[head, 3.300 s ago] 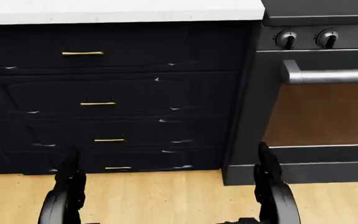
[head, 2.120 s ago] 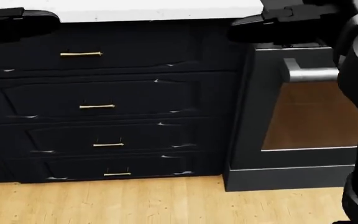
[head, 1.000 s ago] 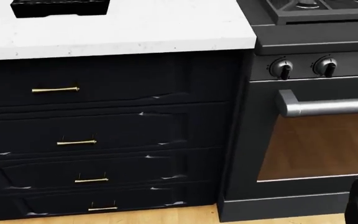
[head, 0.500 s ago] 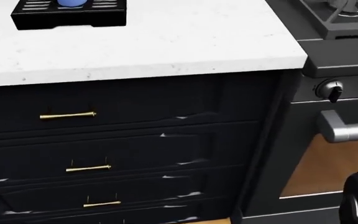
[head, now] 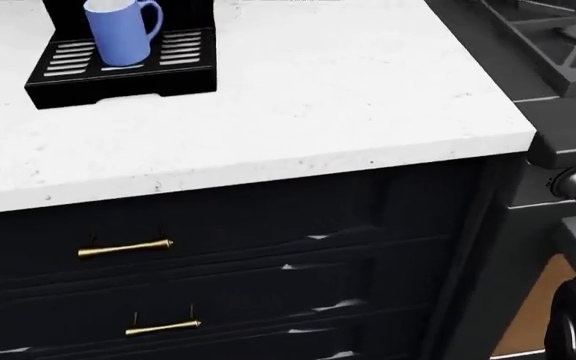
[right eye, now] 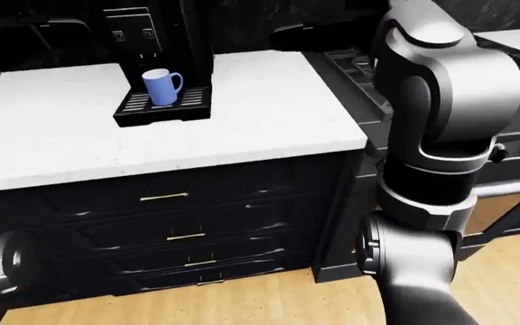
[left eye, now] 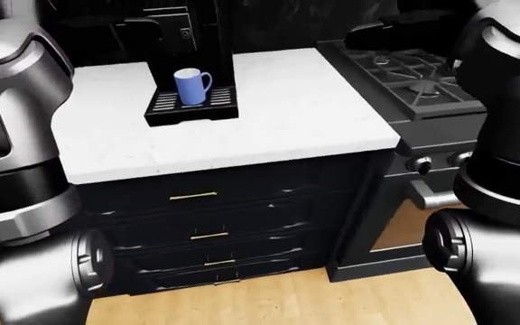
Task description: Press the button on the coffee machine to serve coffee.
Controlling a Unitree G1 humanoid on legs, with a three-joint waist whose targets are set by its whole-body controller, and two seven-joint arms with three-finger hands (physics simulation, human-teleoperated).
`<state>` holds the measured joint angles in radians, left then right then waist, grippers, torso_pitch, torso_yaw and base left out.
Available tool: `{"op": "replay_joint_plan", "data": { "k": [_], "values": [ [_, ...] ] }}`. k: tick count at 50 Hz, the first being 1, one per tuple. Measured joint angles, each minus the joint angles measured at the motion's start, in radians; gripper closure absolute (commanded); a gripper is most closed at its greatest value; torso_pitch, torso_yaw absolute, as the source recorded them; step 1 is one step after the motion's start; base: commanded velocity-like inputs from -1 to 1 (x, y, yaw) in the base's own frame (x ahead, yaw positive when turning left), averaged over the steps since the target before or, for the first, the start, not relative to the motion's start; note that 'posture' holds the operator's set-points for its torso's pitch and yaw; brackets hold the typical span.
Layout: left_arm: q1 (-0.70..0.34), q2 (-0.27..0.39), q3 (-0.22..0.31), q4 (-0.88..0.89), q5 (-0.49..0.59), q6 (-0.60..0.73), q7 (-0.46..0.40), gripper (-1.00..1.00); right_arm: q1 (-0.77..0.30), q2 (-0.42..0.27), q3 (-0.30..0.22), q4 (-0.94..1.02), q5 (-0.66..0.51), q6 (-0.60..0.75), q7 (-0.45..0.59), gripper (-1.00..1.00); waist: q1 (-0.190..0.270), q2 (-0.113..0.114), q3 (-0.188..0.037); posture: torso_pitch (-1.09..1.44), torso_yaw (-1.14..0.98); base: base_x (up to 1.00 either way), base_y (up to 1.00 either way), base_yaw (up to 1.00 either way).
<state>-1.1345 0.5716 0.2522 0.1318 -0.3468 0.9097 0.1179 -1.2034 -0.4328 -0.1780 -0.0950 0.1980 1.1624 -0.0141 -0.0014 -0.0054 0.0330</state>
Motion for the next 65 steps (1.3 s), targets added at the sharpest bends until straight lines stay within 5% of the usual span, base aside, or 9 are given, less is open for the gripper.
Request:
{"op": "replay_joint_plan", "data": {
  "k": [2, 5, 18, 23, 27, 34, 43, 61, 65],
  "values": [
    [-0.005, 0.000, -0.005, -0.001, -0.002, 0.008, 0.001, -1.00, 0.003, 0.000, -0.003, 0.001, -0.002, 0.005, 0.000, -1.00, -0.006, 0.003, 0.008, 0.00, 0.00, 0.00, 0.02, 0.00],
    [0.001, 0.000, -0.004, -0.006, -0.006, 0.000, -0.002, -1.00, -0.005, 0.002, -0.001, -0.002, -0.007, 0.004, 0.000, -1.00, -0.016, 0.086, 0.028, 0.00, 0.00, 0.00, 0.44, 0.00],
    [0.017, 0.001, 0.004, 0.003, 0.000, 0.001, 0.008, -1.00, 0.010, 0.025, 0.008, -0.006, 0.005, -0.022, 0.008, -1.00, -0.008, 0.036, 0.045, 0.00, 0.00, 0.00, 0.06, 0.02],
    [0.028, -0.006, -0.010, 0.008, -0.010, 0.024, 0.004, -1.00, 0.023, 0.026, 0.006, 0.001, 0.002, -0.016, 0.007, -1.00, 0.014, 0.032, 0.006, 0.00, 0.00, -0.02, 0.00, 0.71],
    [0.007, 0.009, 0.021, -0.017, 0.005, 0.005, 0.017, -1.00, 0.021, 0.028, 0.020, -0.001, 0.011, -0.018, 0.018, -1.00, 0.021, 0.014, 0.033, 0.00, 0.00, 0.00, 0.00, 0.09],
    [0.015, 0.001, 0.006, -0.003, -0.003, 0.007, 0.009, -1.00, 0.016, 0.032, 0.018, 0.003, 0.000, -0.025, 0.014, -1.00, 0.024, -0.021, 0.016, 0.00, 0.00, -0.05, 0.00, 0.31],
    [0.036, -0.021, -0.013, 0.000, -0.019, 0.003, 0.003, -1.00, 0.035, 0.028, 0.006, 0.021, -0.030, -0.017, 0.000, -1.00, -0.010, 0.042, 0.042, 0.00, 0.00, 0.00, 0.00, 0.00],
    [0.037, 0.006, 0.018, -0.013, -0.016, 0.001, 0.021, -1.00, 0.021, 0.049, 0.029, 0.001, -0.020, -0.036, 0.027, -1.00, -0.004, 0.058, 0.007, 0.00, 0.00, 0.19, 0.00, 0.00],
    [0.031, 0.000, 0.011, -0.011, -0.017, -0.005, 0.023, -1.00, 0.023, 0.050, 0.021, 0.013, -0.023, -0.040, 0.026, -1.00, 0.003, 0.032, 0.015, 0.00, 0.00, 0.29, 0.01, 0.00]
  ]
}}
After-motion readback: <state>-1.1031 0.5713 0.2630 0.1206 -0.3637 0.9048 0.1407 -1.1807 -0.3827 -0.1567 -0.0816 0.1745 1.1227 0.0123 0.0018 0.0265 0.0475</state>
